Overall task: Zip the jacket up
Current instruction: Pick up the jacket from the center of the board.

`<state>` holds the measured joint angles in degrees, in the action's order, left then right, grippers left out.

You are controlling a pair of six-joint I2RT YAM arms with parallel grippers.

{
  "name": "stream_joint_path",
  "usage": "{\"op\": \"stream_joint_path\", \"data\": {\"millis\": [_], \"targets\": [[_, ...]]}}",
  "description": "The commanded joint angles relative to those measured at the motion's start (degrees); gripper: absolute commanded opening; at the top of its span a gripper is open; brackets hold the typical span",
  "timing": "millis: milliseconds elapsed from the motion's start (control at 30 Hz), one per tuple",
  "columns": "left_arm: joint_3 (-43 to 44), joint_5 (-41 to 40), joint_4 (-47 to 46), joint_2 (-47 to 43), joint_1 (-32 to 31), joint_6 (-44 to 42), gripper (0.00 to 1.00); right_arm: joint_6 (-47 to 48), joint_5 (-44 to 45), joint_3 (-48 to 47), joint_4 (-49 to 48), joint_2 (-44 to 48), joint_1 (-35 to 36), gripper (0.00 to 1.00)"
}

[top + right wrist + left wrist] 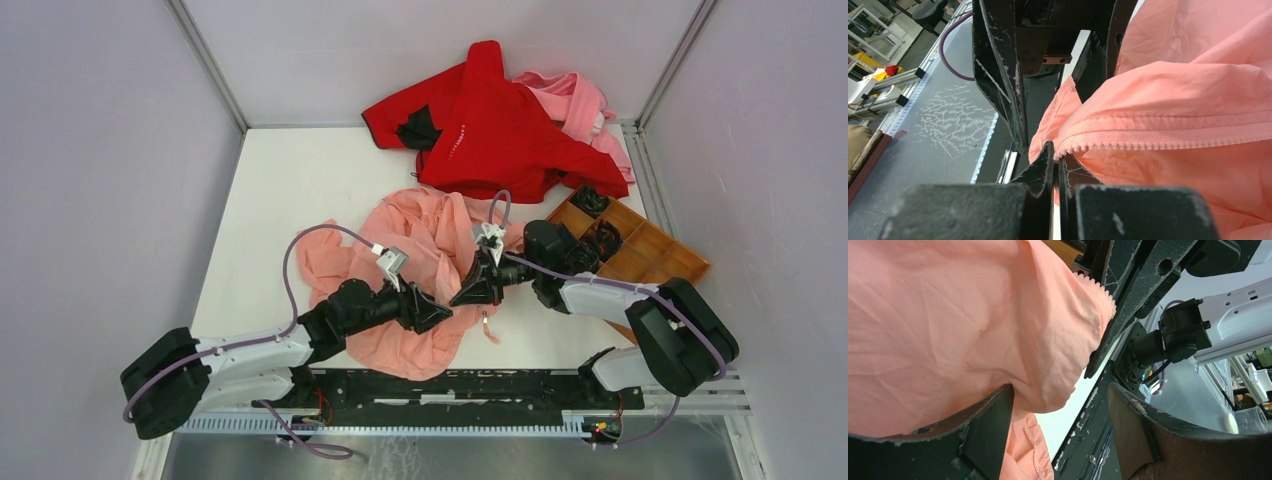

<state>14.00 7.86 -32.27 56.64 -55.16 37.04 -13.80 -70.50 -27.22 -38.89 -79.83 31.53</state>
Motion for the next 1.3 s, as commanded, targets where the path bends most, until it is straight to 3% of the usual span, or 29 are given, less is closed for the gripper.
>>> {"op": "stream_joint_path", "data": {"millis": [0, 933, 1133, 1267], "targets": [[2.62, 1.84, -4.86, 2.57, -0.35, -2.14, 0.75, -1.56, -0.74, -2.04, -1.52, -0.07, 0.58, 0.0], [3.93, 5.63, -9.92, 9.96, -0.35, 0.55, 0.52, -6.47, 3.65, -0.66, -4.96, -0.15, 1.23, 0.02], [4.17, 5.64, -9.85, 10.17, -0.32, 0.54, 0.19, -5.92, 3.82, -0.72, -4.54, 0.1, 1.24, 0.04], [3.75, 5.0, -8.0, 8.43, -0.27, -0.32, 0.08, -3.31, 3.83, -1.58, -1.47, 0.67, 1.18, 0.07]]}}
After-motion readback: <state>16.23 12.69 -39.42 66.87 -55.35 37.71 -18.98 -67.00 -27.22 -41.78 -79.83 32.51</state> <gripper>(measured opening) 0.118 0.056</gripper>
